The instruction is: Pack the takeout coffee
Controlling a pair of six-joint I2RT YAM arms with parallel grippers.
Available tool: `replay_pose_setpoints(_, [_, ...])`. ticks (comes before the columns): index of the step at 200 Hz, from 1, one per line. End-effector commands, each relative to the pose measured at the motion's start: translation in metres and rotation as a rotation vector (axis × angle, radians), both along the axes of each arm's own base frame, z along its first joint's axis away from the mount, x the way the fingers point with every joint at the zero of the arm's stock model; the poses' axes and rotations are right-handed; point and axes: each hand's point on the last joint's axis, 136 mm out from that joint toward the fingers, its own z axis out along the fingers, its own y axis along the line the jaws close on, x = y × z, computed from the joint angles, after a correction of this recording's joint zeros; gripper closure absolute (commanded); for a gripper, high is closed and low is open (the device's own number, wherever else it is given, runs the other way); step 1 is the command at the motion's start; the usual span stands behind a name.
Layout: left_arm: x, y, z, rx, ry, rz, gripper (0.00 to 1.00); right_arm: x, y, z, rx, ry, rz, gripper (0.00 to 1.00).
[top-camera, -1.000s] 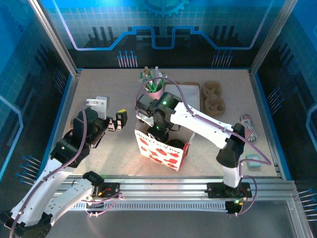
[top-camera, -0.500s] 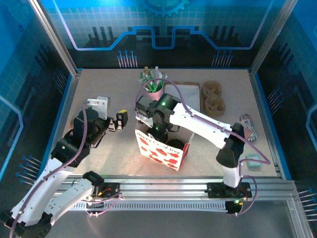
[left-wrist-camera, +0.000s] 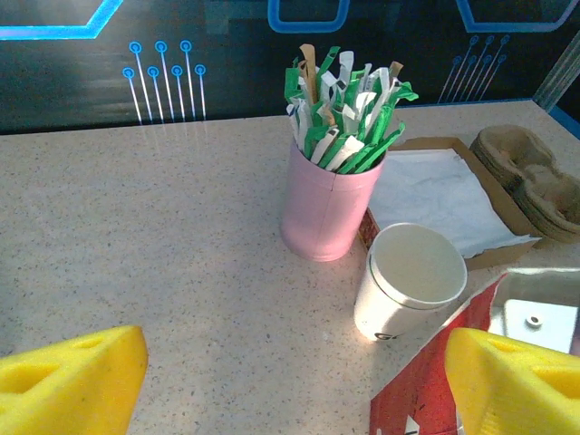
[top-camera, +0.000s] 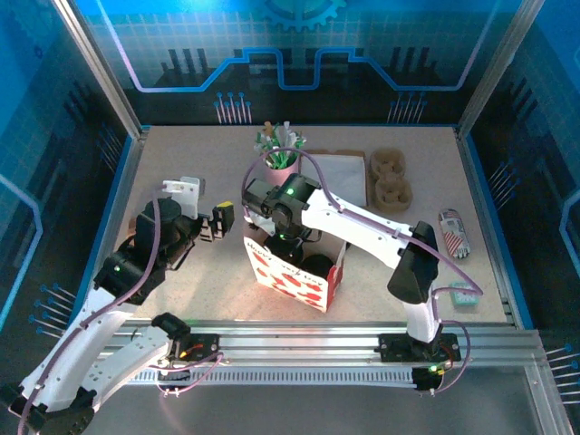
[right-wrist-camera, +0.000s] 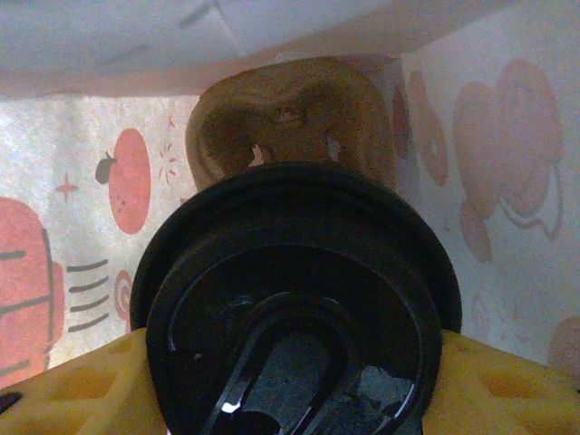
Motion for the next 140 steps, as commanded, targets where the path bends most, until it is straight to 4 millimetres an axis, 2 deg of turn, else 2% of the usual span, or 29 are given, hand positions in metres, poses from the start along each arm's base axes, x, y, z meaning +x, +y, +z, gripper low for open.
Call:
replay_pose_setpoints(1, [0.000,-0.004,0.006,-0.021,-0.009,-0.023,0.15,-0.002,0.010,0.001,0.012,0.010,0.028,0.48])
replay_pose_setpoints(88, [-0.002,-0.016,0.005,-0.042,0.006,-0.086,0.21,0.002,0.015,-0.004,0.006,0.010,0.038,0.48])
replay_pose_setpoints(140, [-0.025,-0.036,0.037,-0.149,0.018,-0.204,0.23,0.004,0.020,-0.009,0.005,0.019,0.046,0.48])
